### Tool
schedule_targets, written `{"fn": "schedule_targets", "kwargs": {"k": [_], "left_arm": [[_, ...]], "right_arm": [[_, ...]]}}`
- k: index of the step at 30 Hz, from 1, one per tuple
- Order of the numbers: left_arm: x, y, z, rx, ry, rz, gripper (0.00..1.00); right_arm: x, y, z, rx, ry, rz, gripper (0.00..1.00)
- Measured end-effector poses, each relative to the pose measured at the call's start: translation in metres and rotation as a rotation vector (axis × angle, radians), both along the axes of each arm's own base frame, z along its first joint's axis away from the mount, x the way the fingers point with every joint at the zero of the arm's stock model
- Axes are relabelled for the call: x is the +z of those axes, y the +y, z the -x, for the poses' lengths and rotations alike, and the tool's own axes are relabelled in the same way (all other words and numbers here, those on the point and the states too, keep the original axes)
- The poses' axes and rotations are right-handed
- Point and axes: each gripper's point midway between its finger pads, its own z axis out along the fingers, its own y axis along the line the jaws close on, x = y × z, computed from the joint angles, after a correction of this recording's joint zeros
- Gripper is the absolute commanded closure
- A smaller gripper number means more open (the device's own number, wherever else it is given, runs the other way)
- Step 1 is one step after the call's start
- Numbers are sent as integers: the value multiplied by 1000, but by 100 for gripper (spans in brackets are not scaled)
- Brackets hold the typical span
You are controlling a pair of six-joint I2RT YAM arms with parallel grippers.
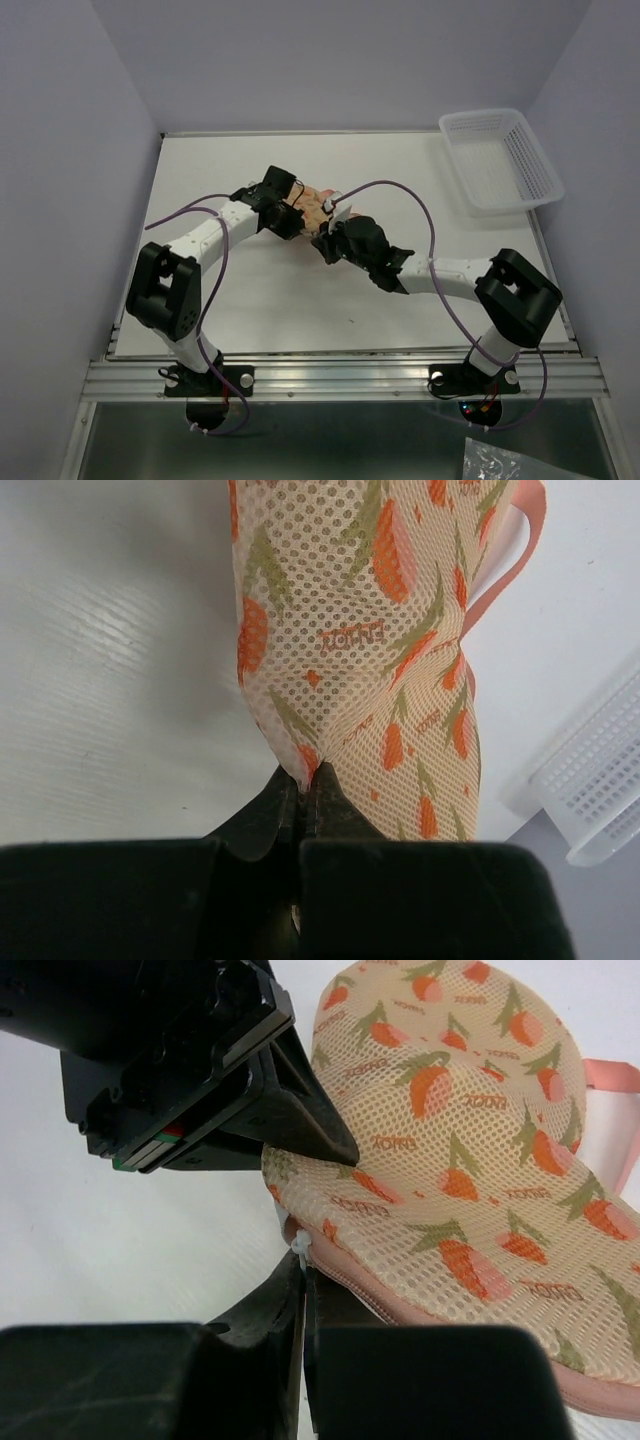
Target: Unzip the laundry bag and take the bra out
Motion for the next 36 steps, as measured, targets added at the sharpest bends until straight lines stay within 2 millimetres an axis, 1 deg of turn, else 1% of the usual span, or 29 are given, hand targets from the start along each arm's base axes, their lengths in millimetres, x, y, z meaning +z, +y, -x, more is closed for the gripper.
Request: {"fn": "schedule_targets", "kwargs": {"k": [2,6,9,13,15,17,21,23,26,31,36], "left_arm": [[-2,-3,3,-9,13,5,100],[-10,6,0,-1,22,-30,100],[-16,9,1,-4,36,-51,100],[-20,11,0,-37,31,-77,100],[-20,8,-4,-72,4,-73,100],[-20,5,-7,-113,-23,-71,100],[-18,-1,-18,-221,-102,-68,100],[-15,-5,-24,-275,-140,-56,100],[-13,-9,-29,-374,-190,-37,100],[-18,-15,-37,-548,-262,-22,100],[-31,-14,-37,-664,-277,-20,100]], "right_arm": [[-3,-3,6,14,28,17,99],[-6,-9,25,64,87,48,99],[-12,-13,30,83,125,68,99],[-22,-22,33,82,159,91,99],[-25,-26,31,74,164,100,99],[-27,-34,24,59,173,105,99],[-35,-51,18,57,205,100,99],[-38,-55,17,71,217,100,99],[-37,-58,16,101,223,92,99],[-44,-69,9,140,235,94,99],[-49,-72,12,212,220,122,99]]}}
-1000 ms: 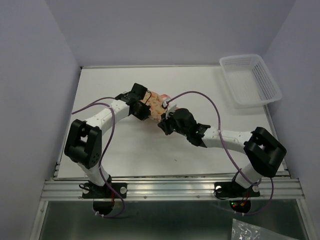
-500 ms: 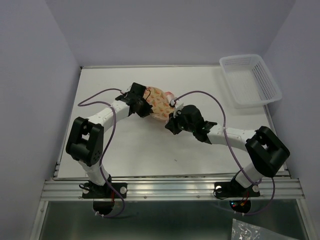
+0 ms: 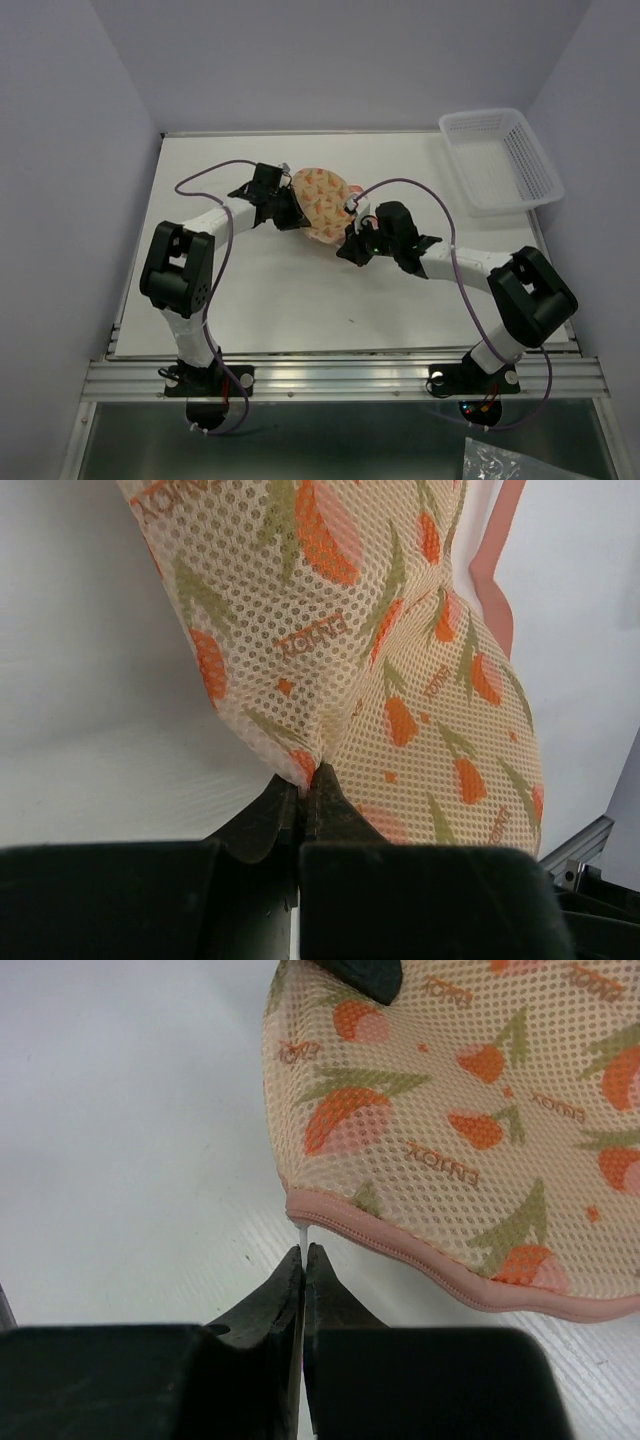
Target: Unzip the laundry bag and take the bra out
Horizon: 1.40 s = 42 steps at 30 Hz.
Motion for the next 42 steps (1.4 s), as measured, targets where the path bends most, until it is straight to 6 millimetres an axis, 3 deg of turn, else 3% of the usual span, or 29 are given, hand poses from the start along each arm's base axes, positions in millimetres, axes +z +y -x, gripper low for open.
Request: {"fn": "schedule_targets", "kwargs": {"k": [1,2,7,8,13,19,23,25,28,37,41,42], "left_arm": [[-2,0,1,-16,1,-8,100],[-2,1,1,-32,-2,-16,84],[9,7,-10,-73,-81,-85,36],[14,12,-15,-60,-105,-108,2],[44,33,-25,9,-196,-195,1],[70,29,-5,59,-227,-179,4],[61,8,30,29,-184,-136,5],[51,-1,44,18,-149,-121,12],[34,-11,63,31,-70,-80,14],[17,-16,74,204,86,47,15],[11,-23,75,241,145,91,27],[8,-26,74,243,159,100,38]], "right_arm": [[0,1,2,25,-3,-1,99],[0,3,4,48,-6,-3,99],[-1,13,9,105,58,-36,99],[-3,13,9,101,84,-42,99],[-5,9,13,48,194,-76,99],[17,19,15,-5,253,-172,99],[33,26,11,-35,268,-244,99],[36,27,9,-54,283,-265,99],[39,29,8,-67,292,-284,99],[37,45,20,-51,267,-283,99],[30,46,27,-45,261,-288,99],[28,45,28,-48,263,-285,99]]}}
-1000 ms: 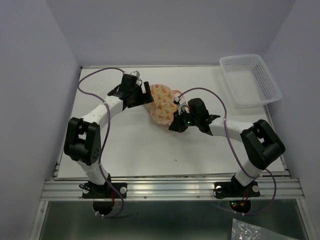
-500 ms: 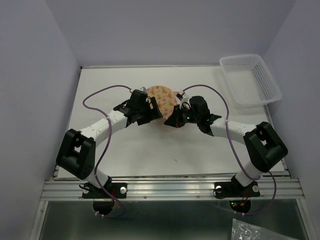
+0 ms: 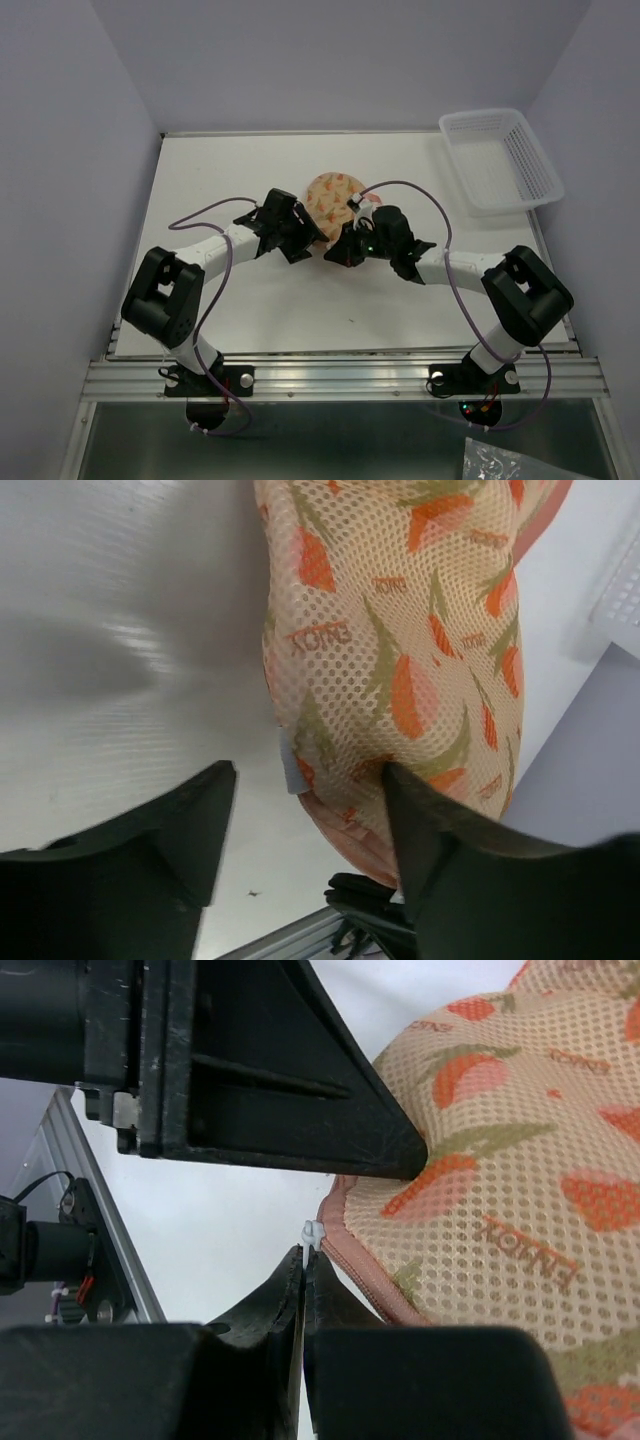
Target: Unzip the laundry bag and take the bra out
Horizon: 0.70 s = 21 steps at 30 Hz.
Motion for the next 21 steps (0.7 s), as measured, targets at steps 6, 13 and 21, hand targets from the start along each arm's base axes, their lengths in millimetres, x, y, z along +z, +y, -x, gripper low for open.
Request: {"fn": "schedule_targets", "kwargs": {"k": [6,13,21], "left_arm": [[-12,-16,-3,9,70,62,100],[-9,-19,-6,15,68,79,100],[-6,-5,-20,59,49,53,100]], "right_arm": [[-15,-4,7,-15,18,23,99],[-21,-5,11,-22,25,32,99],[-21,-12,3,-83,10,57,99]]}}
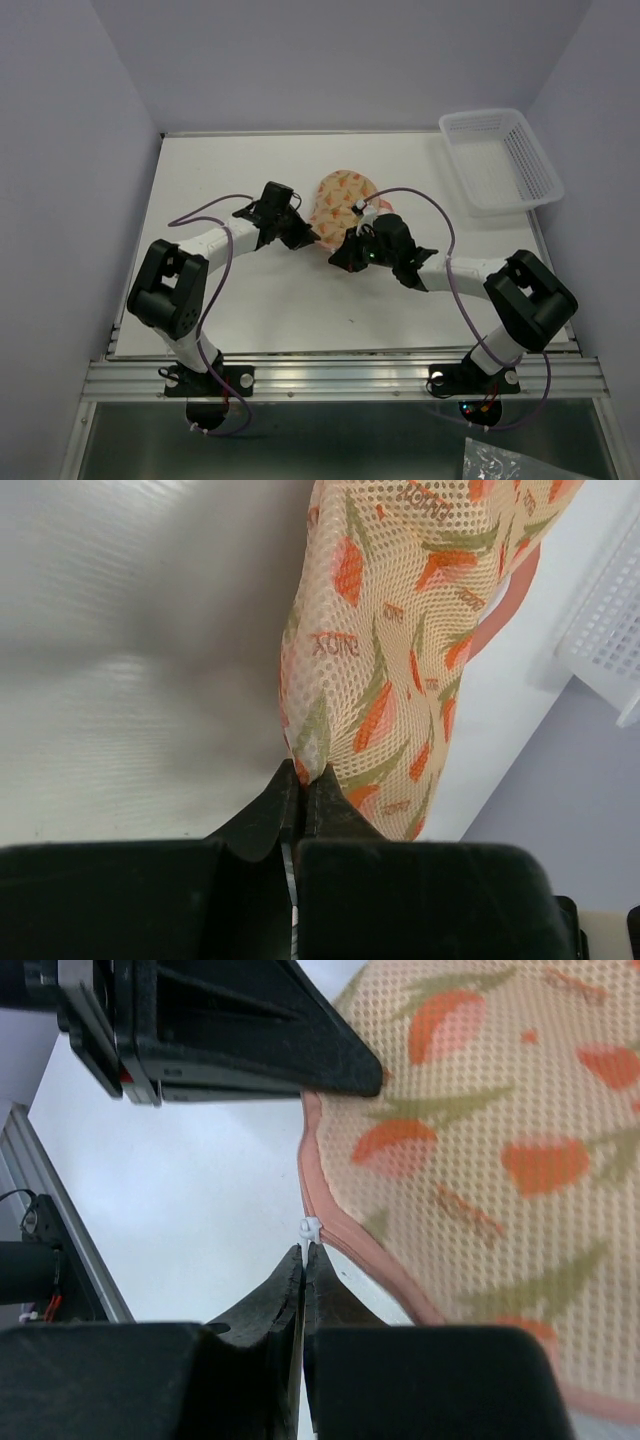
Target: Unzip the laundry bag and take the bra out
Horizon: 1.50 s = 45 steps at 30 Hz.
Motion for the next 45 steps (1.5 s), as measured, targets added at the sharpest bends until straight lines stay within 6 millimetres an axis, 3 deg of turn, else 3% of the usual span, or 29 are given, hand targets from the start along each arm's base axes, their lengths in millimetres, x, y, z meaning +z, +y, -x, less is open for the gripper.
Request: {"fn": "schedule_targets", "kwargs": {"k": [5,13,19,24,32,40,41,42,45], "left_arm": [[3,21,-14,-11,-31,-12,100],[21,14,-31,-239,-168,14,100],[12,34,-45,-342,-244,-15,100],[18,35,-48,-441,-310,-55,100],[29,41,-61,-505,-396,-109,100],[29,48,-63,-510,-390,-125,100],[29,49,-64,-509,-388,-126,95],[30,49,-67,-507,-389,-126,78],[31,49,-72,-500,-375,-134,53]], "right_arm": [[-1,-7,-1,-20,-1,6,99],[7,-17,-14,22,-40,-25,99],[-6,-41,-29,55,-47,-7,99],[-6,-43,-35,116,-100,13,99],[-23,-65,-72,127,-113,38,99],[-14,-43,-49,230,-112,1,99],[-11,-41,-47,236,-117,-1,99],[-8,-39,-46,242,-123,-3,99],[-2,-35,-44,236,-132,-4,99]]}}
